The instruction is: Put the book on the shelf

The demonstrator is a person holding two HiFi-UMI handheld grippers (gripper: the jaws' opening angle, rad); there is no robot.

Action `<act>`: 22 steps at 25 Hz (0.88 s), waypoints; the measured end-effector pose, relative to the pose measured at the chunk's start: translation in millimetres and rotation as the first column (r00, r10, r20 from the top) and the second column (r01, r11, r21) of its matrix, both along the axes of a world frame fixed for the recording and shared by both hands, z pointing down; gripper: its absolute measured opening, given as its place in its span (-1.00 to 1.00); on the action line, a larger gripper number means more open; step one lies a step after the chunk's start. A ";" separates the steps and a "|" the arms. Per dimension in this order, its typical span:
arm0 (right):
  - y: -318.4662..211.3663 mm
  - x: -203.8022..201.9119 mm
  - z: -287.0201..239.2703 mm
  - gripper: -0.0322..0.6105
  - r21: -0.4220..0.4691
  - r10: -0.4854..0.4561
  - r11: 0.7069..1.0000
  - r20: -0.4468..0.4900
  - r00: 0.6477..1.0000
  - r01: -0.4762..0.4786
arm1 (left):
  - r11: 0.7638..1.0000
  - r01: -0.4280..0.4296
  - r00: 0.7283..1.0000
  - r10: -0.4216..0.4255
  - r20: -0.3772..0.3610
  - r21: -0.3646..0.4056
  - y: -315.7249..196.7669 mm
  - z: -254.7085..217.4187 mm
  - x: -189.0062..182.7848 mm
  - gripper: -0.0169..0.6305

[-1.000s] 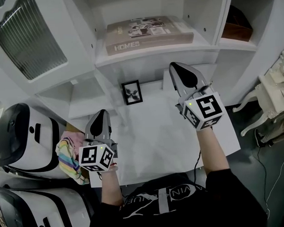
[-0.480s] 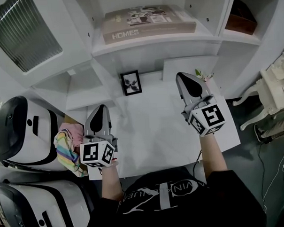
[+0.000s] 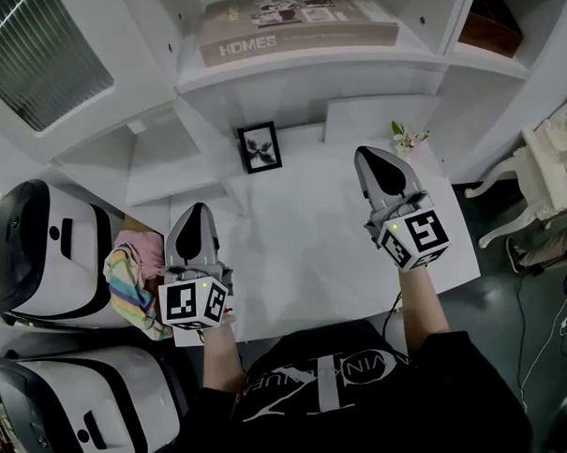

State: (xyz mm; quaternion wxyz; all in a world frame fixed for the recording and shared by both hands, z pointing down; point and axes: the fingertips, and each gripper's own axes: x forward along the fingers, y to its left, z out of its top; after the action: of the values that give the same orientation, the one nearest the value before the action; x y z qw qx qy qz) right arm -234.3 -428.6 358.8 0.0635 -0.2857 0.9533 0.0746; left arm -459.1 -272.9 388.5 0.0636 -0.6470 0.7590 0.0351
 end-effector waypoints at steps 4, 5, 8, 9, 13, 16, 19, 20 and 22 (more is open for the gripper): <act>1.7 0.3 12.8 -0.89 -0.020 -0.004 1.000 -0.013 1.000 0.004 | 1.000 0.007 1.000 -0.007 0.000 -0.011 2.8 6.3 -2.9 -0.95; 2.4 -0.7 16.2 -0.89 -0.025 -0.009 1.000 -0.022 1.000 0.008 | 1.000 0.008 1.000 -0.008 -0.002 -0.013 3.3 7.6 -3.7 -0.95; 5.5 -4.3 26.1 -0.89 -0.039 -0.025 0.999 -0.053 0.998 0.023 | 1.000 0.009 1.000 -0.009 -0.007 -0.018 4.7 10.3 -5.2 -0.95; 6.5 -4.8 28.5 -0.89 -0.044 -0.028 0.999 -0.058 0.998 0.026 | 1.000 0.009 1.000 -0.009 -0.008 -0.019 5.2 10.8 -5.3 -0.95; 8.1 -4.4 35.5 -0.89 -0.070 -0.032 0.997 -0.054 0.998 0.029 | 1.000 0.003 1.000 -0.004 -0.011 -0.023 5.7 12.4 -5.5 -0.95; 8.6 -3.7 39.1 -0.89 -0.084 -0.037 0.996 -0.051 0.998 0.033 | 1.000 -0.002 1.000 0.002 -0.012 -0.020 5.6 11.0 -5.6 -0.95; 8.5 -2.2 40.2 -0.89 -0.088 -0.036 0.996 -0.049 0.998 0.032 | 1.000 -0.006 1.000 0.006 -0.009 -0.016 5.3 8.4 -4.8 -0.95; 8.2 -1.6 40.5 -0.89 -0.090 -0.034 0.996 -0.048 0.998 0.030 | 1.000 -0.007 1.000 0.007 -0.007 -0.016 5.2 7.8 -4.4 -0.95; 6.6 0.5 41.0 -0.89 -0.094 -0.028 0.995 -0.045 0.999 0.024 | 1.000 -0.009 1.000 0.009 -0.004 -0.016 4.6 7.1 -3.6 -0.95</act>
State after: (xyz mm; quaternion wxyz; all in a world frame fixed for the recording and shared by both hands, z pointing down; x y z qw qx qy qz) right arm -233.8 -422.0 399.8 0.0289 -0.2742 0.9606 0.0358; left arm -462.7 -268.2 395.5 0.0565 -0.6509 0.7564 0.0306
